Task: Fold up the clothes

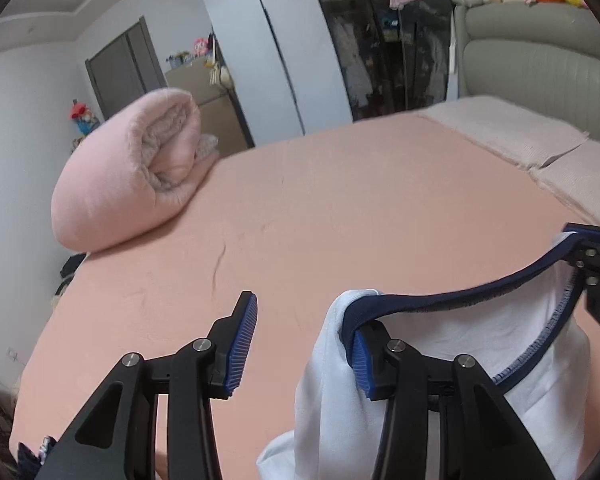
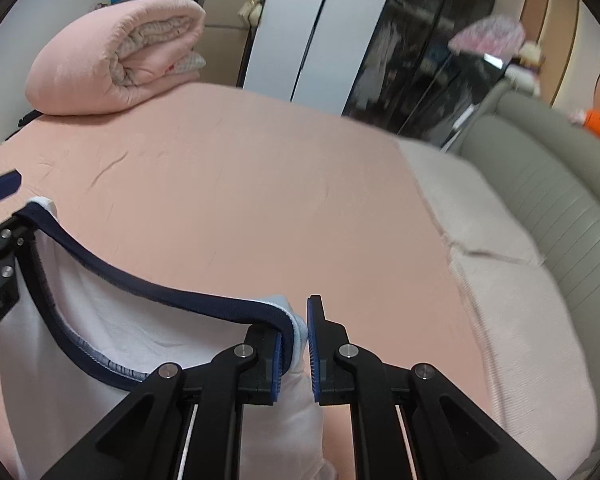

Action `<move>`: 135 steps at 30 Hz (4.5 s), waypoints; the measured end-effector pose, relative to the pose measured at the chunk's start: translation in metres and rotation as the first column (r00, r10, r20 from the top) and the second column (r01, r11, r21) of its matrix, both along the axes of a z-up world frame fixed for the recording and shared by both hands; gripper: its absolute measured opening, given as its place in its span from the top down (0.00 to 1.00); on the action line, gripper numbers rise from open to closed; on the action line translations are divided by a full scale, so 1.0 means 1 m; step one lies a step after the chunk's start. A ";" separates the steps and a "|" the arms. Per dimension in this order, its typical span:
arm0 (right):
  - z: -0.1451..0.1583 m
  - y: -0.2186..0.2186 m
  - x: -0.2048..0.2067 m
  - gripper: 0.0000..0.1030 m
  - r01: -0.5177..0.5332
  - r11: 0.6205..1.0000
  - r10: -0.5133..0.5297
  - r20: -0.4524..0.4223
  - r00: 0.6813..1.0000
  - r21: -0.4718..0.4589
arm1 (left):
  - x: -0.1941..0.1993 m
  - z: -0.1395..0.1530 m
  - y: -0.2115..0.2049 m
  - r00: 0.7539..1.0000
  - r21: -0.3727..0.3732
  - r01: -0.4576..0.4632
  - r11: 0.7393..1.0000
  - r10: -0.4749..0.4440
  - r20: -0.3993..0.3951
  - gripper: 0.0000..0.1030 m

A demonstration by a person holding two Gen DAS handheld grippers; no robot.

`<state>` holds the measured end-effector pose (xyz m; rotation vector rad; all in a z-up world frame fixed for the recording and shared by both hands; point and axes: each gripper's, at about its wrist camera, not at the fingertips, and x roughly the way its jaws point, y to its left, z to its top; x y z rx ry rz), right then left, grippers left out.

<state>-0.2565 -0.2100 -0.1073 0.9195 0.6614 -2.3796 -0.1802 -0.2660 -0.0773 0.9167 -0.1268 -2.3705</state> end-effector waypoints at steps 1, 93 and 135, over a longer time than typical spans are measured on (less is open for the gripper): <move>-0.007 0.000 -0.004 0.93 0.001 1.000 -0.001 0.016 1.000 0.008 | -0.005 -0.006 -0.001 1.000 -0.003 -0.005 1.000 0.005 0.017 0.60; -0.205 0.249 0.037 0.21 0.851 0.423 0.180 0.949 0.259 -0.313 | 0.188 -0.133 -0.068 0.920 0.971 -0.126 0.202 0.390 0.038 0.59; -0.225 0.218 -0.009 0.08 0.901 0.114 0.321 0.874 0.365 -0.418 | 0.157 -0.159 -0.113 0.761 0.992 0.104 0.073 0.636 -0.127 0.29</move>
